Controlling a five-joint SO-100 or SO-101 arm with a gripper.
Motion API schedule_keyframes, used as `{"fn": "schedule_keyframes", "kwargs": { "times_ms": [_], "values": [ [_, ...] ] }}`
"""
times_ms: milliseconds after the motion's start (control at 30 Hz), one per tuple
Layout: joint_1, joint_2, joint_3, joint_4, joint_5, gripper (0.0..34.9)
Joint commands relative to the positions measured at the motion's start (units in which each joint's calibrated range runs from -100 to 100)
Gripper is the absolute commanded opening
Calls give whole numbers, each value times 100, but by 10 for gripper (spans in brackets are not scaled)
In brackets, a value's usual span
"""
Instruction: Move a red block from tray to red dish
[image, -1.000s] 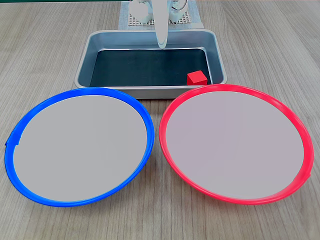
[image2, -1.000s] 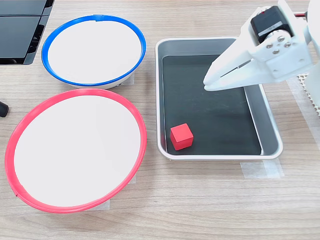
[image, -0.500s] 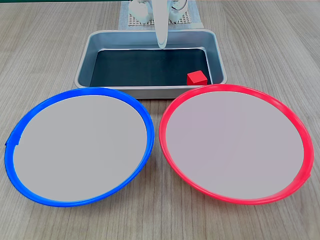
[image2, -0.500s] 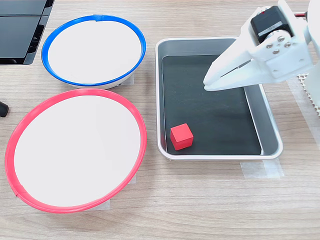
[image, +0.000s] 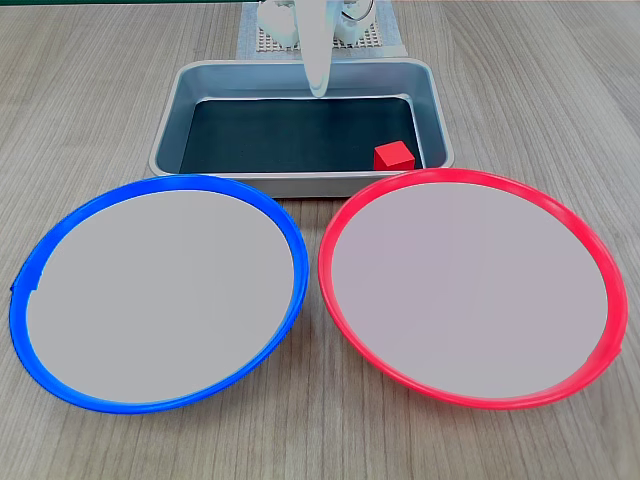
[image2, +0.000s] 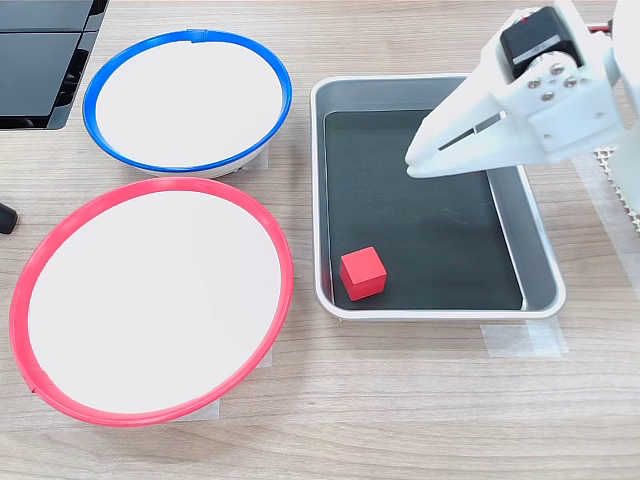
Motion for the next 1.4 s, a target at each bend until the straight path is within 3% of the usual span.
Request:
{"fn": "schedule_keyframes", "kwargs": {
  "times_ms": [0, 333, 633, 700, 867, 1367],
  "values": [
    [-124, 921, -801, -80, 615, 1],
    [-435, 5646, -4042, 93, 3477, 2],
    [-887, 7343, -4697, -757, 5201, 126],
    [-943, 7454, -4697, -716, 5338, 156],
    [-1178, 7497, -4624, -394, 5377, 188],
    [-1320, 8282, -4716, -641, 5519, 185]
  ]
}}
